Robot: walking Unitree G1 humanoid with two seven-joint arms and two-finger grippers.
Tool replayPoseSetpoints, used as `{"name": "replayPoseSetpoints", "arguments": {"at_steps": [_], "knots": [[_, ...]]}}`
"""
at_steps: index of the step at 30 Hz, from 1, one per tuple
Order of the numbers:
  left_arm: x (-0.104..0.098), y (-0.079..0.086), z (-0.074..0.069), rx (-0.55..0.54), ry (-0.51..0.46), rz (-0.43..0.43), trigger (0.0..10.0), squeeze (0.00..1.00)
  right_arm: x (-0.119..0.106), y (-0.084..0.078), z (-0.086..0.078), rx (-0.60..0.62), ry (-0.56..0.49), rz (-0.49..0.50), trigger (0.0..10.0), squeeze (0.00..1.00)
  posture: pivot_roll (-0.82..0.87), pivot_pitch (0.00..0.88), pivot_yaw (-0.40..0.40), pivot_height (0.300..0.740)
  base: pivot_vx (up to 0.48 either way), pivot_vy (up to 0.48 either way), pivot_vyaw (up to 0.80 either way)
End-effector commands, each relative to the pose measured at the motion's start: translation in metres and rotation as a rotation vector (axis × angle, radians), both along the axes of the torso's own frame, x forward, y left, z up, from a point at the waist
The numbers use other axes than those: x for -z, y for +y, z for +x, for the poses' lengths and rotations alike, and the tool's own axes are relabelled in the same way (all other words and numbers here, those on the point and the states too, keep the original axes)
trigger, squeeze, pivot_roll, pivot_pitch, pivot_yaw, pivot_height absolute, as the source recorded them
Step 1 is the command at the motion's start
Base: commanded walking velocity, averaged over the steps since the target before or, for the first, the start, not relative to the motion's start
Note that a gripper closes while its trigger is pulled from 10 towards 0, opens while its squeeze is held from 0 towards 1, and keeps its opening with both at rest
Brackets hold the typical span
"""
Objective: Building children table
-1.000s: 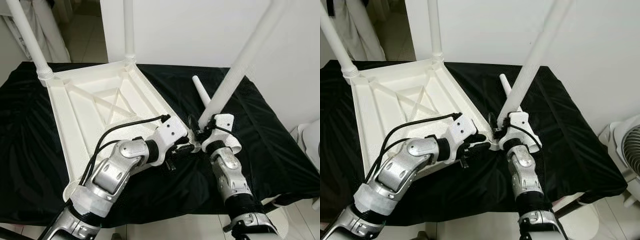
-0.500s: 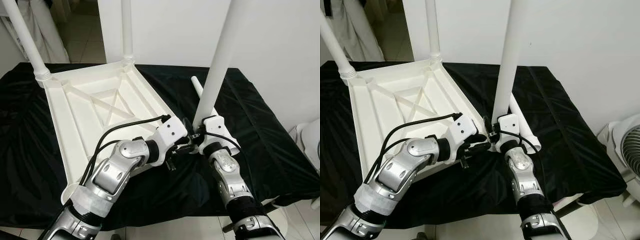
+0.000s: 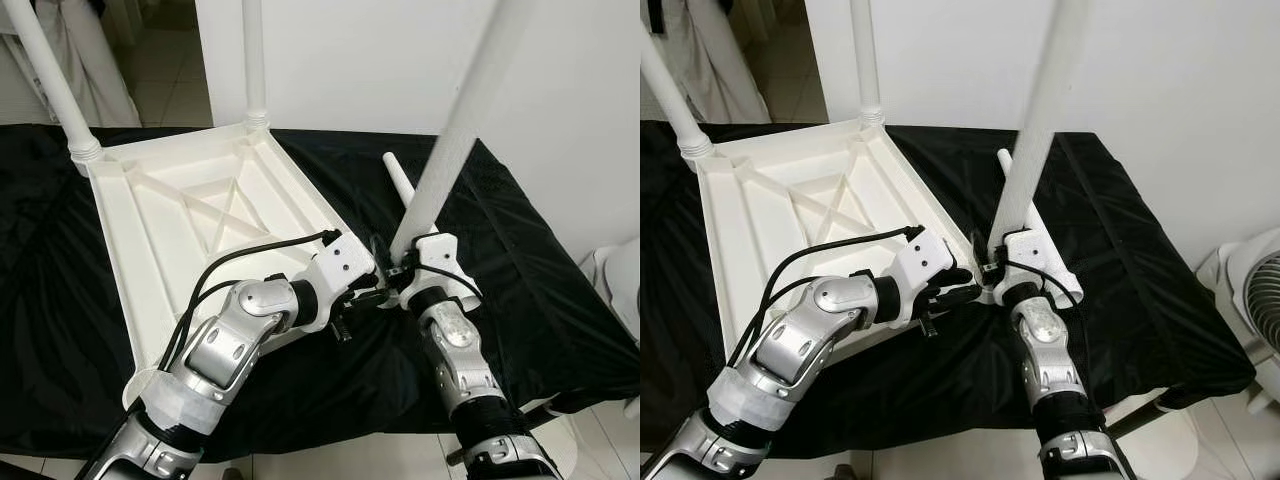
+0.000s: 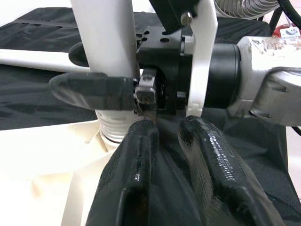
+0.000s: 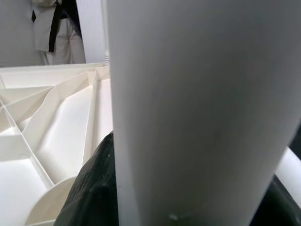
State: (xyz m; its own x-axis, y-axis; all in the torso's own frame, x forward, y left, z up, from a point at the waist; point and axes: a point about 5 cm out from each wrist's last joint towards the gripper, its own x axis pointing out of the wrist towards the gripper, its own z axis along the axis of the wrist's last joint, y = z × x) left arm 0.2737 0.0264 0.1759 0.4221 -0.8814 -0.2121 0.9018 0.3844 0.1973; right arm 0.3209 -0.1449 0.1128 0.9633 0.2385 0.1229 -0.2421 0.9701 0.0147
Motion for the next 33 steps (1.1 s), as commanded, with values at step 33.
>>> {"name": "replayPoseSetpoints", "arguments": {"at_steps": [33], "knots": [[-0.002,-0.001,-0.003,-0.007,-0.005,0.004,10.0,0.00,0.025,-0.016,-0.010,0.055,0.170,-0.002,10.0,0.00,0.06,0.078,-0.001,0.740,0.000,0.000,0.00]]}}
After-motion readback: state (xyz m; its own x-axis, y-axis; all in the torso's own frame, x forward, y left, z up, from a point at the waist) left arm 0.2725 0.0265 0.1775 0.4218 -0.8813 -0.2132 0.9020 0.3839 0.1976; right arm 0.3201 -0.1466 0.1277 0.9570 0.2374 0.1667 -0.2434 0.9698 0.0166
